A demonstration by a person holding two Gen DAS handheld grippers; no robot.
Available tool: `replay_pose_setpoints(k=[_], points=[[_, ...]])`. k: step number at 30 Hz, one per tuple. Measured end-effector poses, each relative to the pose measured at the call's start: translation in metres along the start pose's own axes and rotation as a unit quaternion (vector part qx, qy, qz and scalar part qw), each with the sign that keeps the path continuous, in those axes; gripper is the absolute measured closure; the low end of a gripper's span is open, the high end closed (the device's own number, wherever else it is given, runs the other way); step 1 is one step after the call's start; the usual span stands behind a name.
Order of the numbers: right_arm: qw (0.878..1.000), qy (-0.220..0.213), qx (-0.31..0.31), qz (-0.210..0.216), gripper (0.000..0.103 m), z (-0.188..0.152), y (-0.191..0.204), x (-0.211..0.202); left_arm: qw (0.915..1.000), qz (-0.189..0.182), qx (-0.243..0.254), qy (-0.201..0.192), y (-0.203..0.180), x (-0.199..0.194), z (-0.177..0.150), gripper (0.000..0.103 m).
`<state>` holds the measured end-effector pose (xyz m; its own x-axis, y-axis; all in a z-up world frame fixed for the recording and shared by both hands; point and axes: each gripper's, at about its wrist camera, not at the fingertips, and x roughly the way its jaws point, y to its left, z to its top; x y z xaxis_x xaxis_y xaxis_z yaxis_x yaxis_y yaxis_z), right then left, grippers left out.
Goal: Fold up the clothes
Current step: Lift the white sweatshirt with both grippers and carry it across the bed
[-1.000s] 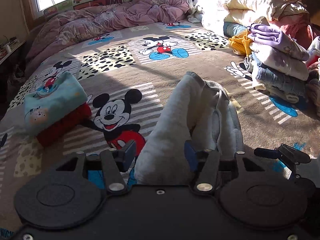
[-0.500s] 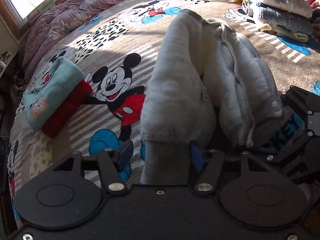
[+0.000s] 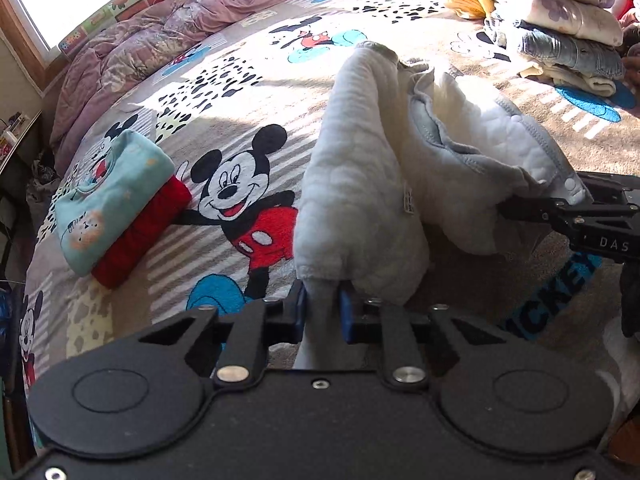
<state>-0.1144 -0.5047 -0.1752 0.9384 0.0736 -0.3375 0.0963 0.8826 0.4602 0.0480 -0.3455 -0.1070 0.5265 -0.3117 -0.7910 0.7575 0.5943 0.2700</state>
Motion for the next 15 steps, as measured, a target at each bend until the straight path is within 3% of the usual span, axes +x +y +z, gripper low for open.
replay_pose_setpoints(k=[2,4,5,6,7,15], points=[[1.000,-0.007,-0.004,-0.010,0.063,0.003,-0.004,-0.002,1.0000,-0.005,-0.003,0.001,-0.003,0.001,0.000,0.083],[1.000,-0.001,-0.020,-0.018,0.056,0.001,-0.002,0.001,0.9999,-0.009,-0.001,0.006,-0.006,0.004,-0.002,0.057],[0.999,0.003,-0.030,-0.023,0.038,-0.001,0.001,0.002,0.9999,-0.011,0.001,0.009,-0.008,0.006,-0.003,0.043],[0.999,0.007,-0.042,-0.025,0.021,-0.003,0.004,0.004,0.9999,-0.012,0.003,0.011,-0.009,0.008,-0.004,0.043],[0.998,0.011,-0.059,-0.025,0.018,-0.006,0.009,0.006,0.9998,-0.011,0.005,0.014,-0.011,0.010,-0.004,0.043],[0.979,0.012,-0.197,-0.043,0.018,-0.031,0.056,0.014,0.9998,-0.012,0.004,0.017,-0.013,0.013,-0.004,0.047]])
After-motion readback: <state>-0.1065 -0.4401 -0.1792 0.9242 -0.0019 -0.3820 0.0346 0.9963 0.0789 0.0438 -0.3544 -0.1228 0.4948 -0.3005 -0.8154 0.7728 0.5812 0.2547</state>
